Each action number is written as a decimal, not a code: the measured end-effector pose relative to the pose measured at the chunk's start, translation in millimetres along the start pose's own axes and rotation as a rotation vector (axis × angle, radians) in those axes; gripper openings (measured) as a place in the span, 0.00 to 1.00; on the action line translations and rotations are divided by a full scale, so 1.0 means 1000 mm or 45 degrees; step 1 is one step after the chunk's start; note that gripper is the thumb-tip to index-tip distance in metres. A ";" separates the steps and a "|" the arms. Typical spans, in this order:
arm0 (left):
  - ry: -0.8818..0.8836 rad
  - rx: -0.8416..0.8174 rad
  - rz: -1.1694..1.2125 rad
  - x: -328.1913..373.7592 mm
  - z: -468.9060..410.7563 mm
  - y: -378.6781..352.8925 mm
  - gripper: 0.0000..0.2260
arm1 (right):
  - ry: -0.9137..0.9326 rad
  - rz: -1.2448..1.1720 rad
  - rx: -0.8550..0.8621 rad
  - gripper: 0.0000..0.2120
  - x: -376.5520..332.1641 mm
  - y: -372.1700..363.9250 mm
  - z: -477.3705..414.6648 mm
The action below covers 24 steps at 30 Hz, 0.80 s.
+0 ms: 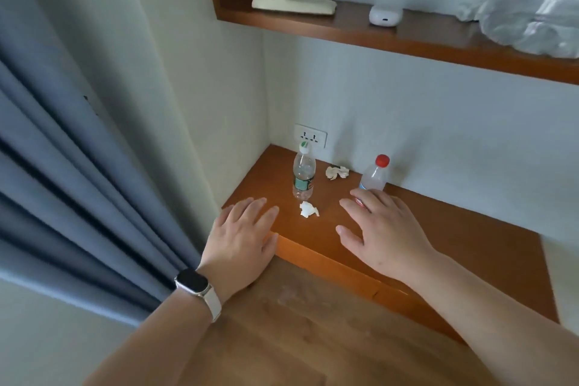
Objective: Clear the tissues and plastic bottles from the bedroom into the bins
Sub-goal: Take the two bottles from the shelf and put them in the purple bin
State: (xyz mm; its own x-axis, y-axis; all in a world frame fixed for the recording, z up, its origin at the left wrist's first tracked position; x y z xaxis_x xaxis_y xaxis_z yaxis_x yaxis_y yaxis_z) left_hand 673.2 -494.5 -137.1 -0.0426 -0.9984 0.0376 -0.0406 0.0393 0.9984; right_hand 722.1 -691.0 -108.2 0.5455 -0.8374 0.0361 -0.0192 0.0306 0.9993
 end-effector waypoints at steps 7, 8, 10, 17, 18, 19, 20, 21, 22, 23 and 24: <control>-0.084 -0.097 0.230 -0.006 -0.064 -0.023 0.22 | -0.267 -0.070 -0.065 0.25 0.032 -0.022 -0.011; -0.067 -0.113 0.285 -0.006 -0.072 -0.028 0.22 | -0.304 -0.091 -0.062 0.26 0.039 -0.025 -0.013; -0.020 -0.138 0.407 -0.006 -0.091 -0.037 0.22 | -0.383 -0.163 -0.065 0.25 0.056 -0.035 -0.020; 0.309 -0.302 0.975 -0.011 -0.147 -0.085 0.20 | -0.744 -0.721 0.001 0.25 0.131 -0.085 -0.046; 0.367 -0.298 1.054 -0.013 -0.155 -0.091 0.20 | -0.799 -0.815 0.009 0.26 0.143 -0.093 -0.051; 0.416 -0.289 1.106 -0.015 -0.164 -0.096 0.20 | -0.845 -0.898 0.016 0.27 0.154 -0.103 -0.057; 0.451 -0.283 1.142 -0.016 -0.174 -0.101 0.21 | -0.885 -0.972 0.029 0.29 0.165 -0.112 -0.062; 0.476 -0.284 1.170 -0.017 -0.183 -0.107 0.21 | -0.926 -1.040 0.037 0.31 0.176 -0.122 -0.067; 0.500 -0.288 1.197 -0.018 -0.190 -0.113 0.22 | -0.961 -1.103 0.043 0.33 0.186 -0.131 -0.070; 0.520 -0.292 1.222 -0.018 -0.197 -0.119 0.23 | -0.989 -1.160 0.044 0.35 0.193 -0.140 -0.074; 0.529 -0.296 1.245 -0.018 -0.203 -0.123 0.24 | -1.007 -1.214 0.044 0.38 0.200 -0.147 -0.077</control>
State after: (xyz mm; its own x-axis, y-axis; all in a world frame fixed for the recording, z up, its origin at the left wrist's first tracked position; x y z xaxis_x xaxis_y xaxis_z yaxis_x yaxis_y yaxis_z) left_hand 881.7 -490.0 -252.4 0.3892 -0.4771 0.7880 0.0193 0.8595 0.5108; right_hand 898.6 -820.6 -248.4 -0.3019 -0.6170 -0.7268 0.0792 -0.7760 0.6258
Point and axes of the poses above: each hand's wrist, its own z-axis away from the middle knuckle, its own y-axis out of the back of the hand, x = y × z, the point moved 10 cm from there along -z, towards the middle knuckle, and after that the axes turned 8 degrees about -x, right-handed, at the moved point
